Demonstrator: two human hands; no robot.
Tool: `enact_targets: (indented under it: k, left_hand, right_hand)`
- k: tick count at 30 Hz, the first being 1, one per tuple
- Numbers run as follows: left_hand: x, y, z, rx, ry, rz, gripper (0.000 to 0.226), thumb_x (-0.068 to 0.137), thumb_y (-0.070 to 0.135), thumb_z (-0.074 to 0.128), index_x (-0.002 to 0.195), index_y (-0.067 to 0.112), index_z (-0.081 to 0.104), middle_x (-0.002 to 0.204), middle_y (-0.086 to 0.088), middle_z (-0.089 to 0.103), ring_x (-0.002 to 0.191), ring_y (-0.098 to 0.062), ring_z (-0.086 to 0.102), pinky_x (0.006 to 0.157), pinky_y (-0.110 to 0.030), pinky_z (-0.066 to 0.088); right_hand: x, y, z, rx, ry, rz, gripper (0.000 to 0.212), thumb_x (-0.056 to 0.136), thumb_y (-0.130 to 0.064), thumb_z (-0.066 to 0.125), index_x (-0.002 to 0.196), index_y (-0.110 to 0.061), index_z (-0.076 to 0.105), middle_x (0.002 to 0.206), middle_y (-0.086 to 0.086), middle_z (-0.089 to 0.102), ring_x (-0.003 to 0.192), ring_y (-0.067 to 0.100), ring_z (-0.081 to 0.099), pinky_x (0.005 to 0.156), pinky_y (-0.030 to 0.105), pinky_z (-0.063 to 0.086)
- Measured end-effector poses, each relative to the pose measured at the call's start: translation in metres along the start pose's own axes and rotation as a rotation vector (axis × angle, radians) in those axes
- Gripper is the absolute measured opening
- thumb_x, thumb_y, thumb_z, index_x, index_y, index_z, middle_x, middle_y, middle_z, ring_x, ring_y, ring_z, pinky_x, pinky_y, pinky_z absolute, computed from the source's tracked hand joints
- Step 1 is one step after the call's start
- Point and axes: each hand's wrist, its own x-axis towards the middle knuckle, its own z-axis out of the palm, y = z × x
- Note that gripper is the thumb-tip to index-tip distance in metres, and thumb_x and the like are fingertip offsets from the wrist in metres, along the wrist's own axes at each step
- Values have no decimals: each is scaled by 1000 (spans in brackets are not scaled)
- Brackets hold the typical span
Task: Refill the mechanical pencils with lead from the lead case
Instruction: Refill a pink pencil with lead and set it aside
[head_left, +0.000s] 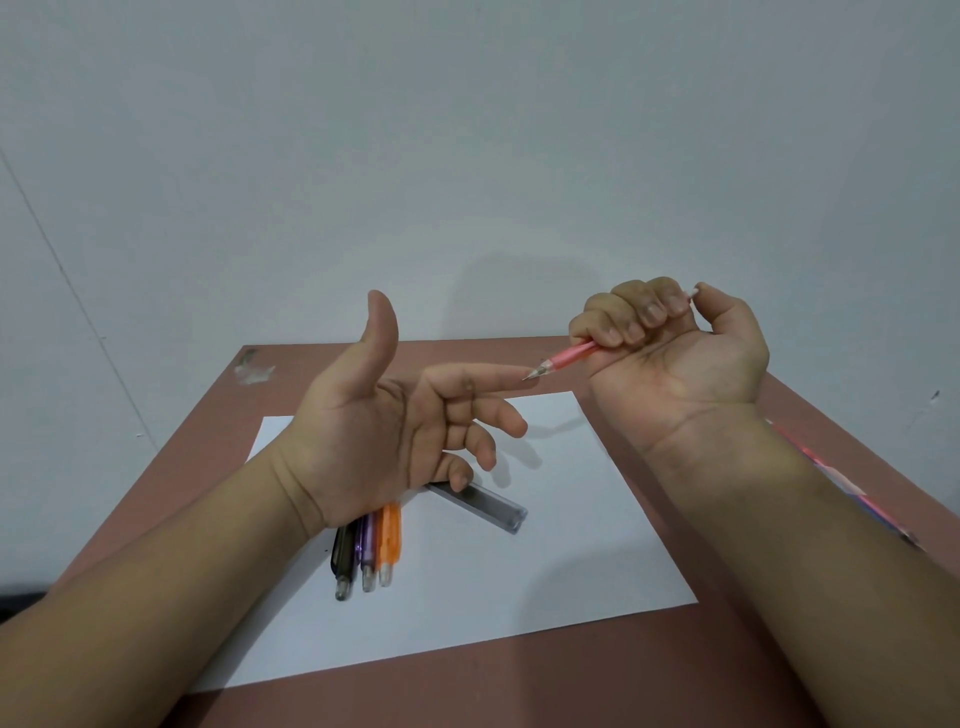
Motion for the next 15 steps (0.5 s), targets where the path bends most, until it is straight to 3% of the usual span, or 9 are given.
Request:
enact_targets:
  k: [15]
  left_hand:
    - [1,0,0,3,-20,-2,114,74,91,24,142,4,53,116,-18,59,89,-28,51,72,-40,35]
  right_hand:
    - [0,-1,0,11,8,-3,36,95,-28,31,62,-15,36,61,0,30,50,18,26,49,27,29]
